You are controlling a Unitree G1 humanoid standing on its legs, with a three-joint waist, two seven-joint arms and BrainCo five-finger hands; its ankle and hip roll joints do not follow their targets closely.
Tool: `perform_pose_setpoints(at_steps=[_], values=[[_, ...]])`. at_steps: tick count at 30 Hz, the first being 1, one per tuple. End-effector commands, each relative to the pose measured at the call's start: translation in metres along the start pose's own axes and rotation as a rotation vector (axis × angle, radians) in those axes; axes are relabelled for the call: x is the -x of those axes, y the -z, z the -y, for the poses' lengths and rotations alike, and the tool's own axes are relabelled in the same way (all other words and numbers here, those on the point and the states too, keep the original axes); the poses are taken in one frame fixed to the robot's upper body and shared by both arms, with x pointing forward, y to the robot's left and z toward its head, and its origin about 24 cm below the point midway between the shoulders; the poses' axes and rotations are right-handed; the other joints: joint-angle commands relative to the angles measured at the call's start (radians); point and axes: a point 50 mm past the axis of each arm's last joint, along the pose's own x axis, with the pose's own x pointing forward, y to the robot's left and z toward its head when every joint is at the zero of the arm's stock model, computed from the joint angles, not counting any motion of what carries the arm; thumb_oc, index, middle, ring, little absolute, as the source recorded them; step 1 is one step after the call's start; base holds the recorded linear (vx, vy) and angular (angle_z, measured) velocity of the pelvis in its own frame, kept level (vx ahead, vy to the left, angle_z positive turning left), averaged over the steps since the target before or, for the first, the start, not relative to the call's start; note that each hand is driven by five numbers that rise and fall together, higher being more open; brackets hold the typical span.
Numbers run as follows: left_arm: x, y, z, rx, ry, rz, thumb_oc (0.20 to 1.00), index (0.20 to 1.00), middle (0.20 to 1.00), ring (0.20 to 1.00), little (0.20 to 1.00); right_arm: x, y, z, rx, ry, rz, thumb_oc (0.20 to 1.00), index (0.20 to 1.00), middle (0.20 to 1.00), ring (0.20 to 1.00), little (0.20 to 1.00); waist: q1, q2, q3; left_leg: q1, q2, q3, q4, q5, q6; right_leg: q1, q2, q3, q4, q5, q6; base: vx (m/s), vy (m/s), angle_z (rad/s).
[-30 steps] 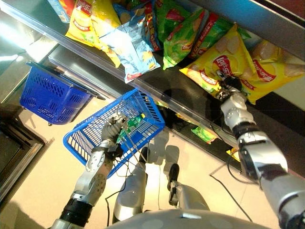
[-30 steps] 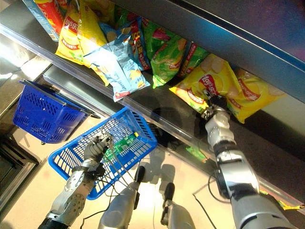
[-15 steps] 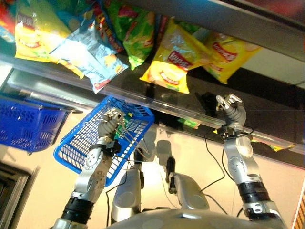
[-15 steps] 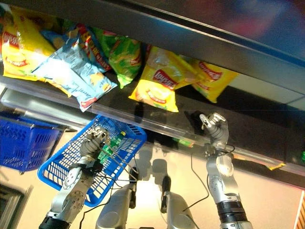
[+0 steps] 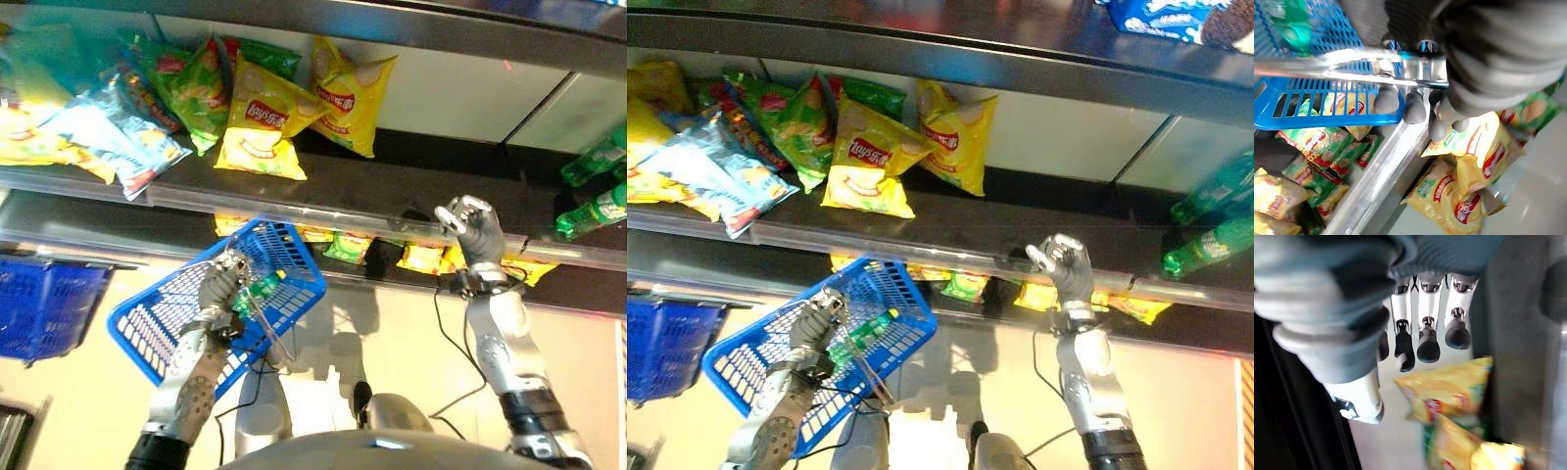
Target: Pick up the snacks into the basket
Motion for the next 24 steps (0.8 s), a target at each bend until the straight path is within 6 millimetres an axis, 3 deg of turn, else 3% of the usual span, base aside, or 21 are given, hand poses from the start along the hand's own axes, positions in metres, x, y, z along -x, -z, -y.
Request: perform_pose_setpoints(at_steps=[1,2,3,4,5,6,7,11,14,17,22,24], values=[[-0.009,-0.072,0.054,-0.040,0.348,0.353,0.200,0.200,0.200,0.200,0.200,-0.006,-0.018,-0.003,0.028,-0.023,0.103,0.200,0.200,0.200,0.200,0.200,-0.001,-0.073,-0.085,-0.002,-0.119,-0.015,0.154,-0.120,-0.047,0.013,-0.061,-0.003,-0.132,0.128,0.049,-0.24,-0.080,0.07],[-0.009,-0.072,0.054,-0.040,0.348,0.352,0.200,0.200,0.200,0.200,0.200,-0.006,-0.018,-0.003,0.028,-0.023,0.102,0.200,0.200,0.200,0.200,0.200,-0.004,-0.073,-0.085,-0.003,-0.121,-0.017,0.157,-0.124,-0.046,0.017,-0.061,-0.005,-0.134,0.128,0.049,-0.32,-0.106,-0.15],[-0.008,-0.071,0.055,-0.030,0.355,0.350,0.200,0.200,0.200,0.200,0.200,-0.005,-0.013,-0.002,0.051,-0.028,0.074,0.529,0.529,0.529,0.529,0.529,-0.005,-0.082,-0.092,0.010,-0.171,-0.047,0.215,-0.185,-0.040,0.024,-0.077,-0.001,-0.165,0.139,0.054,-0.16,-0.032,-0.27],[-0.008,-0.070,0.056,-0.027,0.358,0.345,0.200,0.200,0.200,0.200,0.200,-0.005,-0.011,-0.001,0.094,-0.030,0.052,1.000,1.000,1.000,1.000,1.000,-0.007,-0.083,-0.103,0.027,-0.208,-0.069,0.243,-0.227,-0.033,0.020,-0.082,0.000,-0.173,0.147,0.055,-0.22,-0.030,-0.12],[-0.008,-0.069,0.056,-0.026,0.357,0.343,0.200,0.200,0.200,0.200,0.200,-0.005,-0.005,-0.001,0.116,-0.031,0.024,1.000,1.000,1.000,1.000,1.000,-0.007,-0.076,-0.120,0.062,-0.225,-0.078,0.217,-0.241,-0.027,0.011,-0.074,-0.006,-0.173,0.152,0.055,-0.15,0.032,0.46],[-0.008,-0.067,0.055,-0.030,0.333,0.338,0.200,0.200,0.200,0.200,0.200,-0.005,0.001,0.001,0.124,0.000,-0.006,1.000,1.000,1.000,1.000,1.000,-0.016,-0.060,-0.145,0.111,-0.206,-0.075,0.127,-0.214,-0.028,0.017,-0.063,-0.029,-0.184,0.148,0.058,-0.08,0.036,0.72],[-0.008,-0.067,0.055,-0.030,0.332,0.338,0.200,0.200,0.200,0.200,0.200,-0.005,0.001,0.001,0.124,0.000,-0.006,1.000,1.000,1.000,1.000,1.000,-0.017,-0.060,-0.145,0.114,-0.206,-0.076,0.121,-0.211,-0.029,0.019,-0.063,-0.030,-0.185,0.149,0.058,-0.03,0.048,0.70],[-0.006,-0.071,0.049,-0.066,0.299,0.358,0.200,0.200,0.200,0.200,0.200,-0.015,0.003,-0.005,0.126,0.000,-0.009,1.000,1.000,1.000,1.000,1.000,-0.007,-0.078,-0.147,0.070,-0.218,-0.098,0.175,-0.218,-0.032,0.036,-0.081,-0.071,-0.182,0.138,0.054,-0.01,0.030,0.36],[-0.007,-0.079,0.047,-0.112,0.274,0.395,0.200,0.200,0.200,0.200,0.200,-0.031,0.007,-0.012,0.144,0.035,-0.022,1.000,1.000,1.000,1.000,1.000,0.030,-0.095,-0.122,0.036,-0.202,-0.092,0.160,-0.184,-0.046,0.054,-0.089,-0.114,-0.205,0.145,0.055,-0.02,0.079,0.45],[-0.006,-0.083,0.042,-0.118,0.241,0.409,0.200,0.200,0.200,0.200,0.200,-0.049,-0.003,-0.023,0.130,0.029,0.016,1.000,1.000,1.000,1.000,1.000,0.071,-0.116,-0.111,-0.008,-0.230,-0.142,0.173,-0.192,-0.037,0.048,-0.106,-0.115,-0.197,0.150,0.070,0.06,0.125,0.44],[-0.003,-0.096,0.043,-0.165,0.274,0.447,0.200,0.200,0.200,0.200,0.200,-0.089,-0.024,-0.042,0.129,0.020,0.080,1.000,1.000,1.000,1.000,1.000,0.133,-0.152,-0.074,-0.038,-0.259,-0.127,0.132,-0.207,0.007,-0.017,-0.157,-0.101,-0.152,0.172,0.118,0.06,0.204,0.00],[-0.002,-0.097,0.044,-0.168,0.285,0.450,0.200,0.200,0.200,0.200,0.200,-0.096,-0.026,-0.042,0.127,0.024,0.083,1.000,1.000,1.000,1.000,1.000,0.147,-0.161,-0.065,-0.055,-0.266,-0.123,0.137,-0.210,0.009,-0.020,-0.165,-0.098,-0.161,0.182,0.124,0.04,0.128,-0.08]])
